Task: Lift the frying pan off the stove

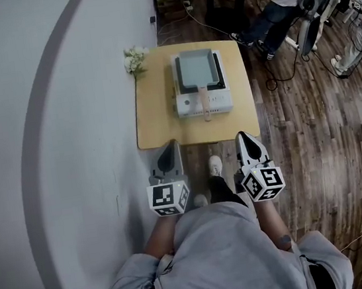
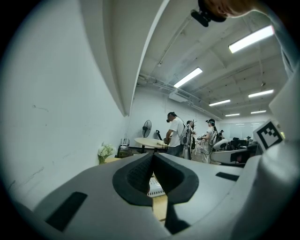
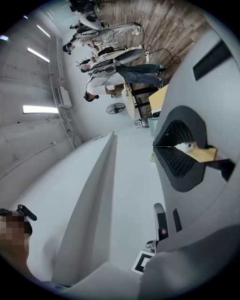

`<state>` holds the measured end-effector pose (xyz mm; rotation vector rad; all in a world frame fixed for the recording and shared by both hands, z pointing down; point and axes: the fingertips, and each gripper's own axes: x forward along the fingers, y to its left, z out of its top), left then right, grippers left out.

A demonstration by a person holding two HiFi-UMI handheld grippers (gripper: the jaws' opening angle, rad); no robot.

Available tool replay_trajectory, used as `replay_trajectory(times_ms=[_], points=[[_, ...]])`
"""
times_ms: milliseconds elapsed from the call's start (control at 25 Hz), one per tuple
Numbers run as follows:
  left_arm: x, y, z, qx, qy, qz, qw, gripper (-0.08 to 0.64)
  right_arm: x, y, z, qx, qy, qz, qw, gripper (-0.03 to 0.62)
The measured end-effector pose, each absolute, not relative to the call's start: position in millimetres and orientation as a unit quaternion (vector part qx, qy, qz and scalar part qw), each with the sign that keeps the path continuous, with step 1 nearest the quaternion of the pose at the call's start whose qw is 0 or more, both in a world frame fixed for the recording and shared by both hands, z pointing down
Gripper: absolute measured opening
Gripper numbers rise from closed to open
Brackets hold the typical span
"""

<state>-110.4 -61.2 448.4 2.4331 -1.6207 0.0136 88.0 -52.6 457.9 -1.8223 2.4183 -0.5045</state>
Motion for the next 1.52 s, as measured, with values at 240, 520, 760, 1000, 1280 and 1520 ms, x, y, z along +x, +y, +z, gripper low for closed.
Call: replay_trajectory(times_ms=[240,520,760,1000,1280,1520], points=[[-99,-132,455,0.822,-0.557,0.002,0.121,0.002,94,-130,469,-0.571,0.800,-0.181,0.029,0.000],[-85,-217,464,0.811,-0.570,-0.002,0.131,0.002,99,-214,475,-0.545,0.816,-0.190,0.016,0.000],[-66,-262,487,0.817,-0.539,-0.041,0.200,0.005,100,-251,507,-0.508,0.826,-0.243,-0.001,0.002],[-53,-282,550,0.797,-0.466,-0.064,0.378,0.170,83,-262,563,-0.440,0.826,-0.352,-0.027,0.104],[-34,-281,609,0.769,-0.355,-0.080,0.526,0.196,59,-246,613,-0.364,0.809,-0.461,-0.039,0.144],[-10,-280,634,0.771,-0.287,-0.043,0.567,0.212,49,-233,631,-0.324,0.795,-0.511,-0.041,0.153]])
